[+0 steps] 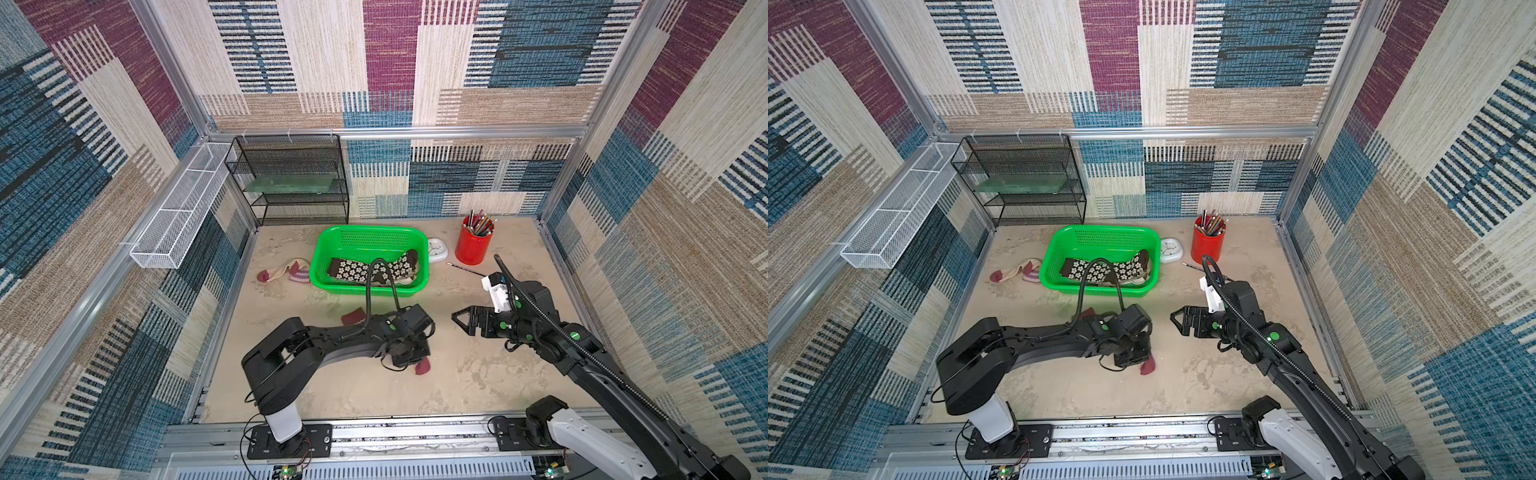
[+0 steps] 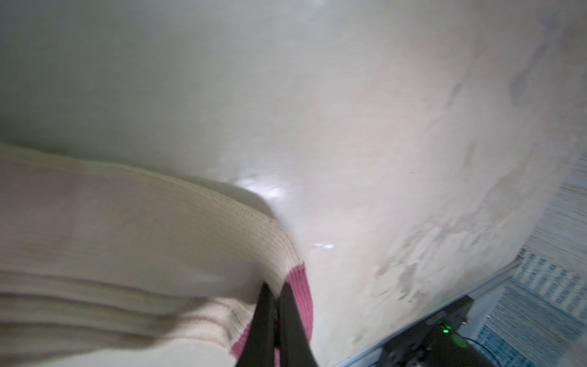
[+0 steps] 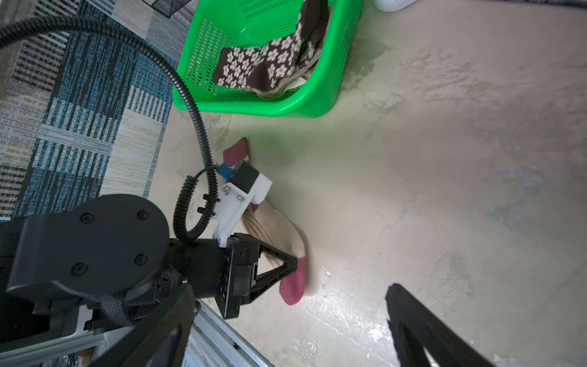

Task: Place the socks together as a pair
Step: Move the sock to the center of the board, then flatten out the sock at the center of the board.

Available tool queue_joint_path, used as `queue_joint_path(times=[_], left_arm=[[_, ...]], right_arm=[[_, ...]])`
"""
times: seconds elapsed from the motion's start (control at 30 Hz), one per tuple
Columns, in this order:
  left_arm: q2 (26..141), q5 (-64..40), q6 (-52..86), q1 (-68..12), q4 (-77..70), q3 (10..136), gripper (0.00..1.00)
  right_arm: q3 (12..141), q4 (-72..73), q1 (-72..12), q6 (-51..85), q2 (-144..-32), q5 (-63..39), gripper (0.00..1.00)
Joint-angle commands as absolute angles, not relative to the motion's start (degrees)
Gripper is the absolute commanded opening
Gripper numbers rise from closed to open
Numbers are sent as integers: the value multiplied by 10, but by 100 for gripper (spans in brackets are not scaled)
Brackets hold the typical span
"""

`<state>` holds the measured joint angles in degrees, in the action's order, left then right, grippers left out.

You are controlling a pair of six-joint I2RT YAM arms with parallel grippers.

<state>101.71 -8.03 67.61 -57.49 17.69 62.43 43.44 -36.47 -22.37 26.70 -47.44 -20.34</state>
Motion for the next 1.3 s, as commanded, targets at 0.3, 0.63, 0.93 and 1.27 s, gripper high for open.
queue_joint_path(times=[0.3, 0.63, 0.93, 1.27], left_arm=[[856, -6, 637, -529, 302, 626, 51], [846, -55, 307, -449, 336, 630, 51], [989, -1, 136, -406, 469, 729, 43], [1036, 8, 75, -383, 457, 730, 47]], right_arm=[[410, -405, -158, 247, -409, -250, 96], [358, -347, -175, 237, -481, -339, 98], [356, -345, -178, 236, -487, -330, 98], [353, -346, -178, 245, -474, -323, 98]])
